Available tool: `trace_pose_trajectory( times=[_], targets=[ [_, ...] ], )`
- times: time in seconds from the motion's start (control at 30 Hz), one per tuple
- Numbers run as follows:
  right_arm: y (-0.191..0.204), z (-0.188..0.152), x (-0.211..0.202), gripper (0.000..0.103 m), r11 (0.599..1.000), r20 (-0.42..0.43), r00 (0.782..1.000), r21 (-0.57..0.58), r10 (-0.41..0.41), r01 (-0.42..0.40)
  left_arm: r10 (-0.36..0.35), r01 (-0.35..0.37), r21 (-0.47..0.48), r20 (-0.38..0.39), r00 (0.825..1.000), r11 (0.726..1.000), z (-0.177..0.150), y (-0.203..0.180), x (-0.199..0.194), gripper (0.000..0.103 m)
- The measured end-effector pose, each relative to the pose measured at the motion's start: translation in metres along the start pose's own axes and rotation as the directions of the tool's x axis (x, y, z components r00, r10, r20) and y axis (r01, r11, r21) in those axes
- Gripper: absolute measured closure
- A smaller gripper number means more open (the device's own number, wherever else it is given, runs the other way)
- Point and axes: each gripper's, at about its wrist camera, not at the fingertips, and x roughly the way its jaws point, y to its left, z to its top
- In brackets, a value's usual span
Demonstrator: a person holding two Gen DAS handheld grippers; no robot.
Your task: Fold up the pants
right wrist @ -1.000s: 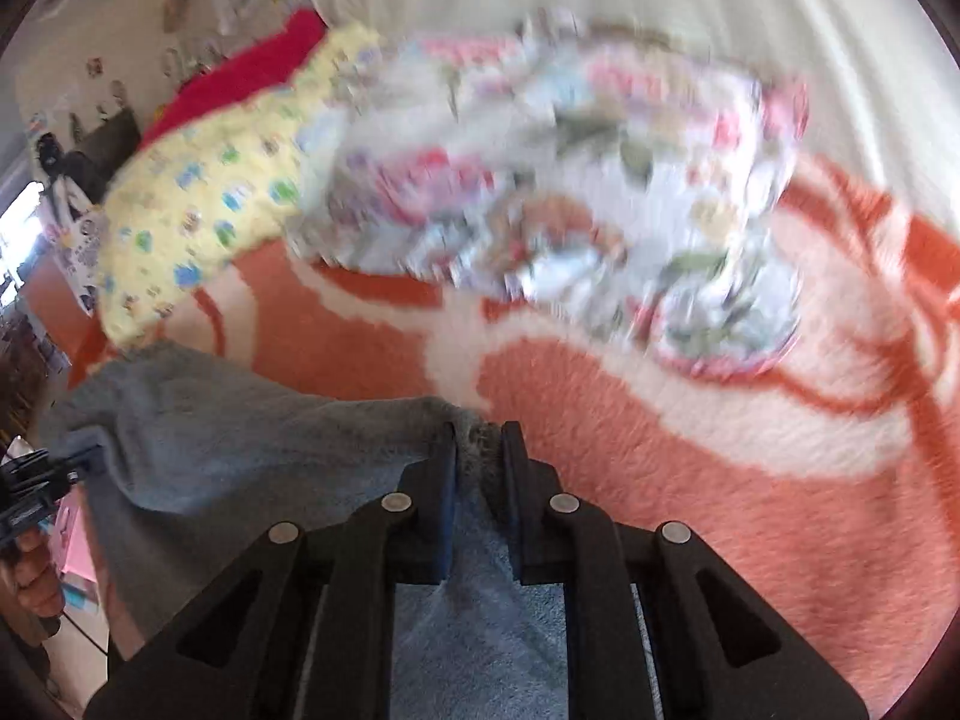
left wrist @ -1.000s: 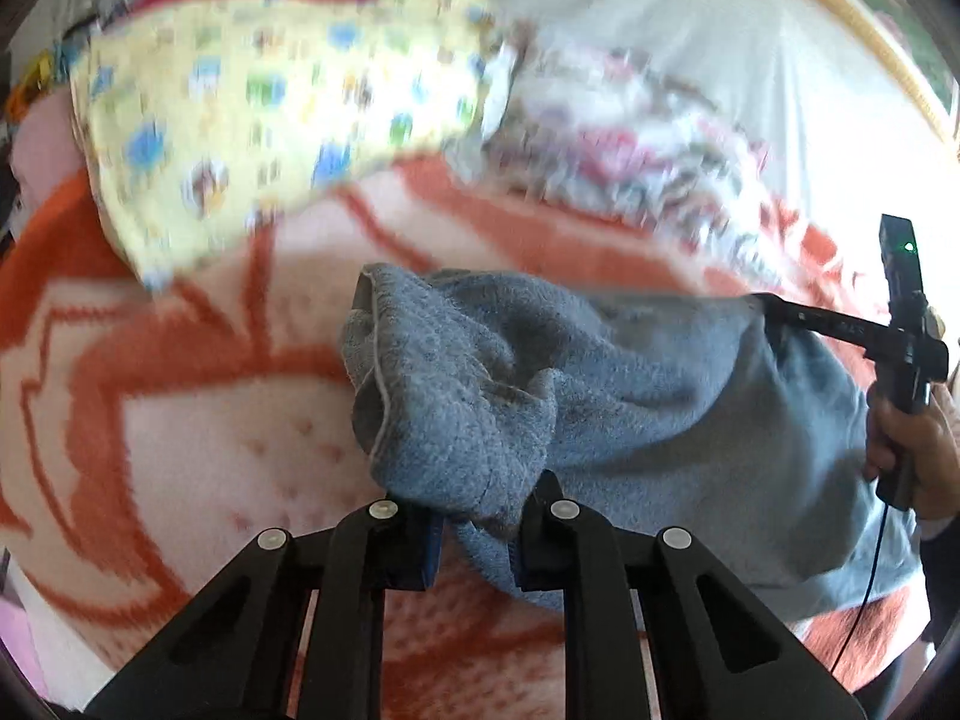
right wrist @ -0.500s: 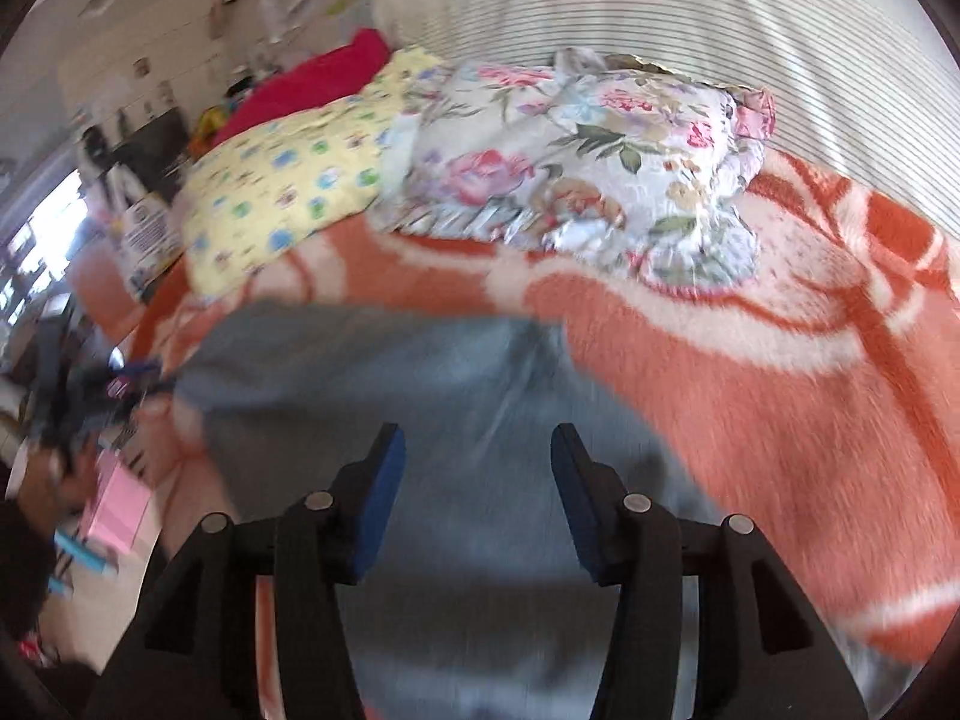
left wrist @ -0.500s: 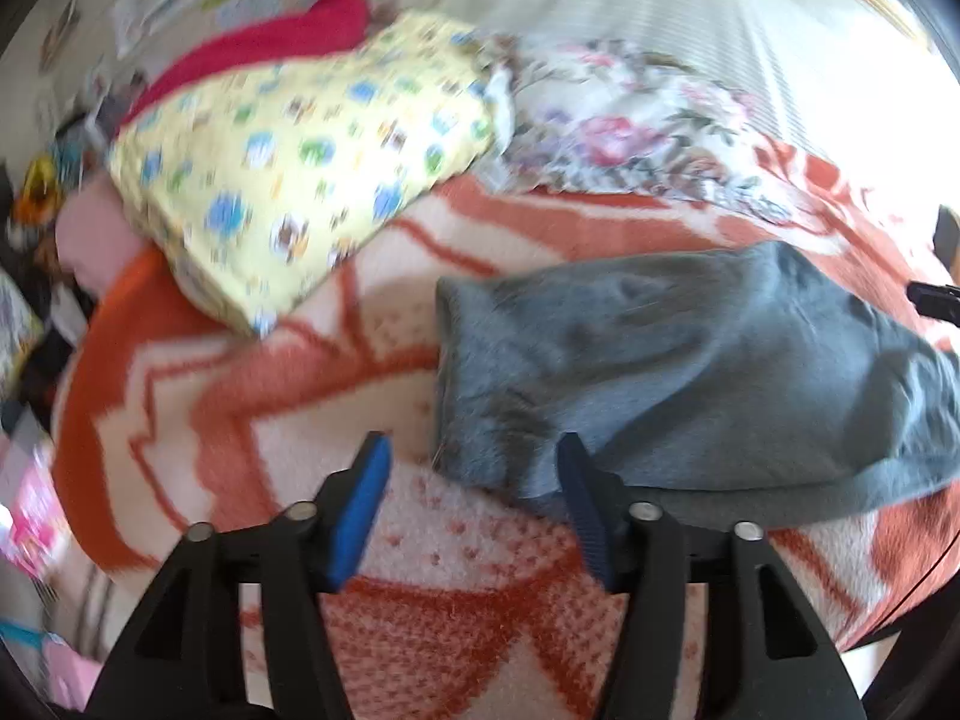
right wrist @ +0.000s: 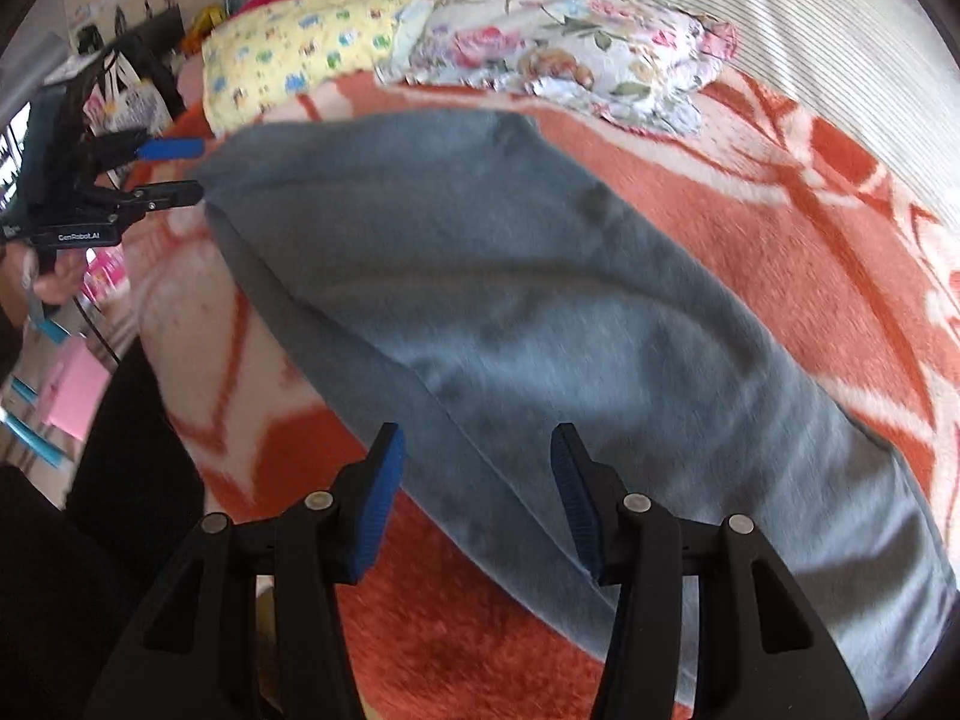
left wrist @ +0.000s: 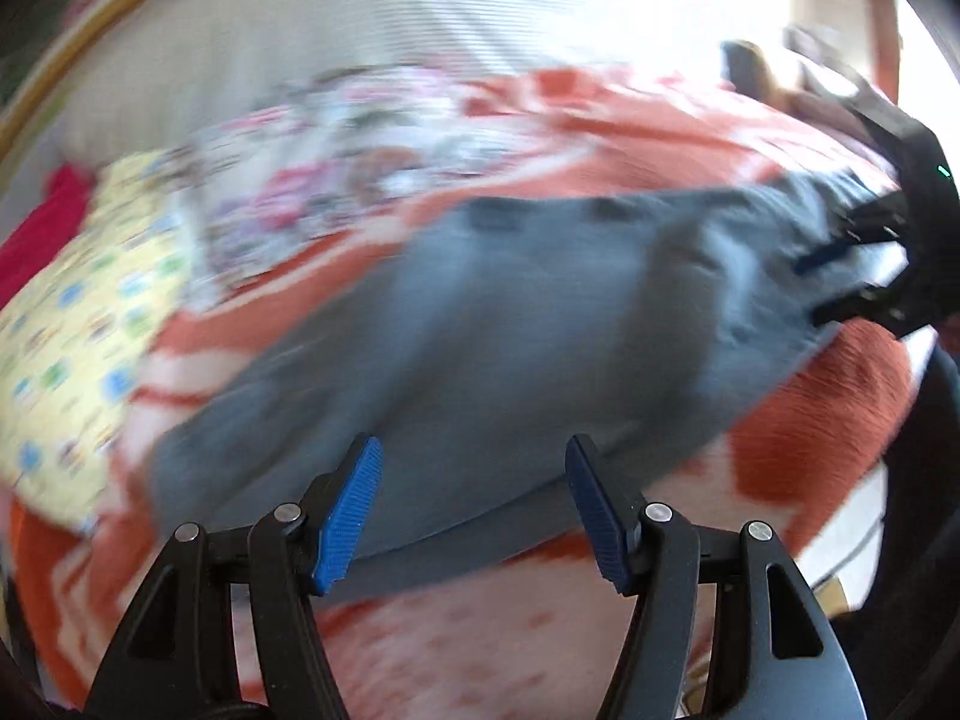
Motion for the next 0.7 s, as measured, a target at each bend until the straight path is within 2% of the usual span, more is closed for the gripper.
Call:
trace_pose_trajectory(
  times=[0.1,0.17,0.33,0.4,0.47,0.53,0.57,0.6,0.63,0.7],
  targets=[
    [-0.004,-0.011,0.005,0.051,0.999,-0.035,0.998,-0.018,-0.048,0.048,-0.078,0.079,0.066,-0.019,0.997,0.995,0.01,-0.022,0.019,0.038],
    [-0.006,-0.016,0.01,0.051,0.997,-0.052,0.995,-0.03,-0.079,0.078,-0.102,0.106,0.103,-0.043,0.994,0.989,0.014,-0.037,0.031,0.038],
    [-0.009,-0.022,0.014,0.053,0.989,-0.044,0.99,-0.058,-0.136,0.133,-0.085,0.1,0.171,-0.088,0.992,0.98,0.021,-0.058,0.06,0.038],
    [-0.011,-0.02,0.015,0.061,0.986,-0.038,0.987,-0.055,-0.159,0.156,-0.073,0.093,0.18,-0.116,0.991,0.979,0.023,-0.061,0.075,0.038],
    [-0.016,-0.018,0.013,0.083,0.986,-0.031,0.986,-0.027,-0.162,0.162,-0.065,0.09,0.192,-0.133,0.989,0.977,0.022,-0.063,0.082,0.04],
    [-0.023,-0.017,0.006,0.097,0.99,-0.015,0.991,0.024,-0.135,0.136,-0.11,0.139,0.202,-0.151,0.982,0.969,0.02,-0.066,0.081,0.063],
    [-0.027,-0.017,0.001,0.098,0.99,0.002,0.991,0.047,-0.132,0.132,-0.127,0.158,0.205,-0.158,0.979,0.966,0.019,-0.067,0.078,0.064],
    [-0.03,-0.016,-0.003,0.098,0.99,0.012,0.992,0.063,-0.127,0.126,-0.14,0.172,0.22,-0.156,0.978,0.96,0.019,-0.069,0.072,0.06],
    [-0.032,-0.015,-0.006,0.098,0.99,0.02,0.993,0.081,-0.118,0.116,-0.152,0.186,0.233,-0.155,0.976,0.955,0.018,-0.072,0.068,0.041],
    [-0.038,-0.015,-0.011,0.098,0.989,0.04,0.995,0.12,-0.09,0.084,-0.146,0.178,0.262,-0.138,0.98,0.949,0.018,-0.077,0.061,0.02]
  ],
)
